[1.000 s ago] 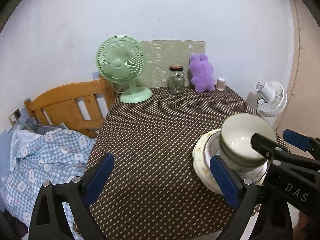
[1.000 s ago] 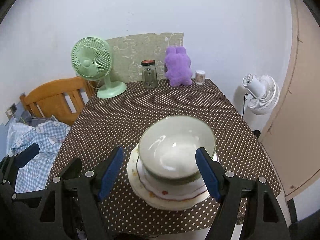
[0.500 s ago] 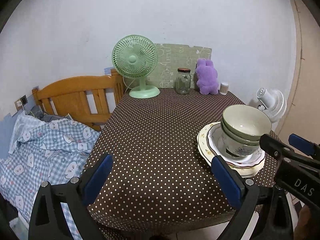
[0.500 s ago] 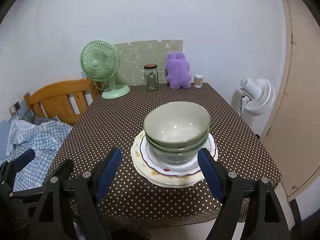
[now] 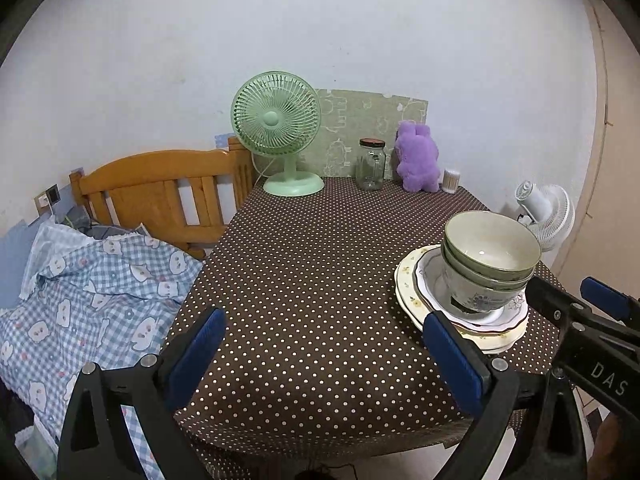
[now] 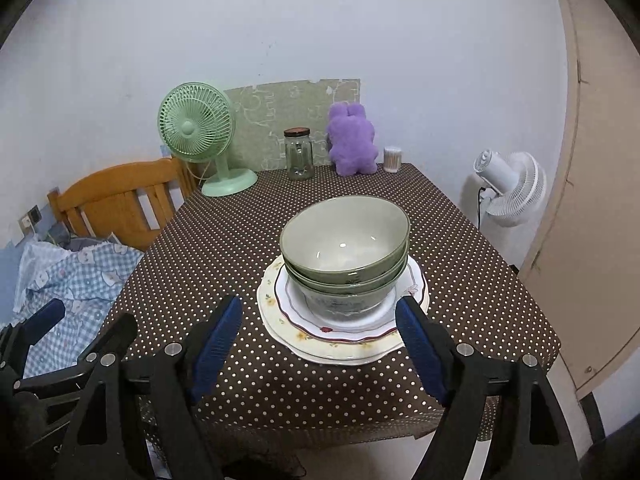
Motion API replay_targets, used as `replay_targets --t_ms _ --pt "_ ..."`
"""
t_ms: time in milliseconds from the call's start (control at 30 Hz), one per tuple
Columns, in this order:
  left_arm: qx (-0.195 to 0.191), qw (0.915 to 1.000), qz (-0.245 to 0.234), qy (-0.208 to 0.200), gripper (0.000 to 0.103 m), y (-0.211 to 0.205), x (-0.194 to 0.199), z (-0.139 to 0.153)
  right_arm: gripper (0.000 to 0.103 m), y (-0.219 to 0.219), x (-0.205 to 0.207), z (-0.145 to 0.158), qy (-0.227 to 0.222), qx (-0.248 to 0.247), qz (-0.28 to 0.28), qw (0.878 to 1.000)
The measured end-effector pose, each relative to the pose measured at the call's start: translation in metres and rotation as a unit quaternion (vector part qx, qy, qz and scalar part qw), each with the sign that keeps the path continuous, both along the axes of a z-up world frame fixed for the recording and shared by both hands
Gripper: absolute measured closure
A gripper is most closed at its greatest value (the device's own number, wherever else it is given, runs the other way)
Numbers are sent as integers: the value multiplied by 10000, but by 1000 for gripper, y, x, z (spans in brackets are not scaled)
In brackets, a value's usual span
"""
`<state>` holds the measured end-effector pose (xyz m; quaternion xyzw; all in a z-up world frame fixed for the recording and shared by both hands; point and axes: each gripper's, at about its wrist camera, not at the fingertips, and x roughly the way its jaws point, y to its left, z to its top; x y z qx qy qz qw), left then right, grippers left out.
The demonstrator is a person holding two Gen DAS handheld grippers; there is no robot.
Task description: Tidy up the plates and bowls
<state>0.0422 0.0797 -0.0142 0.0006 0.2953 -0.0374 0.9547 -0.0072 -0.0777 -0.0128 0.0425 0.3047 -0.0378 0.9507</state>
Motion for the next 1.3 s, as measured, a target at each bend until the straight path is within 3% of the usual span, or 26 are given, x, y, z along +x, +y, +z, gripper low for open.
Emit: replay_targets --t_ms 1300 --pt "-53 10000 -76 5 0 -3 -2 -1 22 -10 -3 -6 194 -59 -79 9998"
